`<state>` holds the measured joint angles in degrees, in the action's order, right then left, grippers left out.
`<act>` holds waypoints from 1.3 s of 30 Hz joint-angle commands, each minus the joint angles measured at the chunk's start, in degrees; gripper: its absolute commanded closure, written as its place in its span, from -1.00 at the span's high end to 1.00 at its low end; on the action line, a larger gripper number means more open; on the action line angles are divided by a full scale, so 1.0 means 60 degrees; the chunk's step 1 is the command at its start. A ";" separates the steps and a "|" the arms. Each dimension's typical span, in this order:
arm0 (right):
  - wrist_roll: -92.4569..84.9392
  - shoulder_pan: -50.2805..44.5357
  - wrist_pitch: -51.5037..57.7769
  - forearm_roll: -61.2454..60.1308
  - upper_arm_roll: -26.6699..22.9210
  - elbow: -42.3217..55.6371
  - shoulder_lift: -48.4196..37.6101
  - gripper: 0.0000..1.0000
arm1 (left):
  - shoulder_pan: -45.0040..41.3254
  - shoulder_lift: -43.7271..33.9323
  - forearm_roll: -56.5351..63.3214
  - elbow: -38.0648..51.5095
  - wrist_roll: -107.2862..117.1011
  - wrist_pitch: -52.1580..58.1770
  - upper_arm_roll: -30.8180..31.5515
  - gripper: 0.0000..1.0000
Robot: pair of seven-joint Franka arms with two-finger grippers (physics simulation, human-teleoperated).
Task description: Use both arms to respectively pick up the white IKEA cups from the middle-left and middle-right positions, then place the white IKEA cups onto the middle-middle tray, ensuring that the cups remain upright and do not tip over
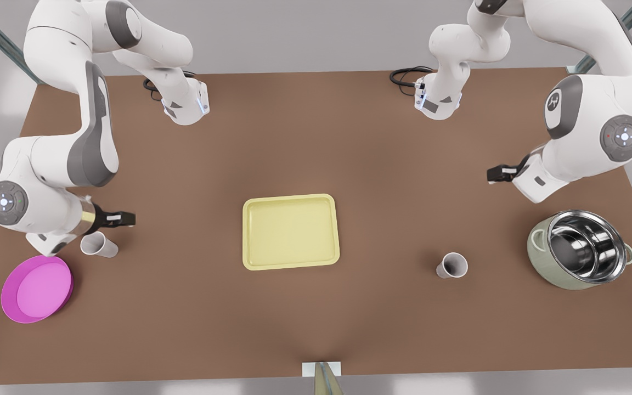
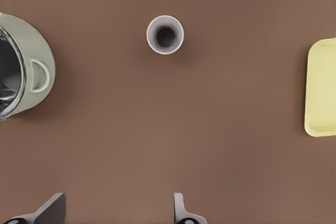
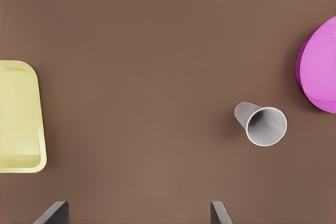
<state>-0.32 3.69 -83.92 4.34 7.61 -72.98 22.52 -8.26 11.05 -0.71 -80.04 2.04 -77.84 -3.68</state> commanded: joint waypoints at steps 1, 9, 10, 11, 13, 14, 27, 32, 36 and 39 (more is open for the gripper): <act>-0.0050 0.0015 -0.0735 -0.0034 0.0006 -0.0010 -0.0004 1.00 | 0.0000 -0.0010 -0.0014 -0.0005 0.1300 -0.0415 -0.0002 1.00; -0.1163 0.1333 -0.1980 0.0390 -0.0096 0.0180 0.1915 1.00 | 0.0586 0.4061 -0.0146 0.0068 0.1300 -0.5936 -0.0017 1.00; -0.1192 0.1568 -0.2112 0.0376 -0.0096 0.0692 0.2427 1.00 | 0.0571 0.4267 -0.0145 0.0083 0.1315 -0.6434 -0.0017 1.00; -0.1690 0.1860 -0.2185 0.0376 -0.0096 0.1045 0.2794 1.00 | 0.0571 0.4487 -0.0146 0.0083 0.1301 -0.7035 -0.0002 1.00; -0.2422 0.2402 -0.2610 0.0318 -0.0096 0.1045 0.2970 1.00 | 0.0571 0.4633 -0.0175 0.0054 0.1315 -0.7461 0.0012 1.00; -0.2714 0.2666 -0.2727 0.0244 -0.0096 0.1045 0.3014 1.00 | 0.0527 0.4619 -0.0160 -0.0005 0.1286 -0.7446 0.0012 1.00; -0.3697 0.3721 -0.5627 0.0156 -0.0082 -0.3144 0.1491 1.00 | 0.0279 0.5204 -0.0190 -0.0752 0.1403 -0.7607 0.0144 1.00; -0.3682 0.3985 -0.6140 0.0156 -0.0111 -0.3716 0.1534 1.00 | 0.0278 0.5336 -0.1420 -0.0752 0.1403 -0.7607 0.0144 -0.11; -0.3682 0.4175 -0.6521 0.0156 -0.0111 -0.3965 0.1827 1.00 | 0.0351 0.5278 -0.1698 -0.0752 0.1374 -0.7549 0.0188 -0.57; -0.3682 0.4190 -0.6521 0.0142 -0.0111 -0.3921 0.2105 1.00 | 0.0351 0.5044 -0.1684 -0.0752 0.1388 -0.7519 0.0291 -0.57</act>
<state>-17.70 28.92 -120.99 5.31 6.97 -96.62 34.78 -6.13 41.75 -9.37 -84.58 10.25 -123.00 -2.02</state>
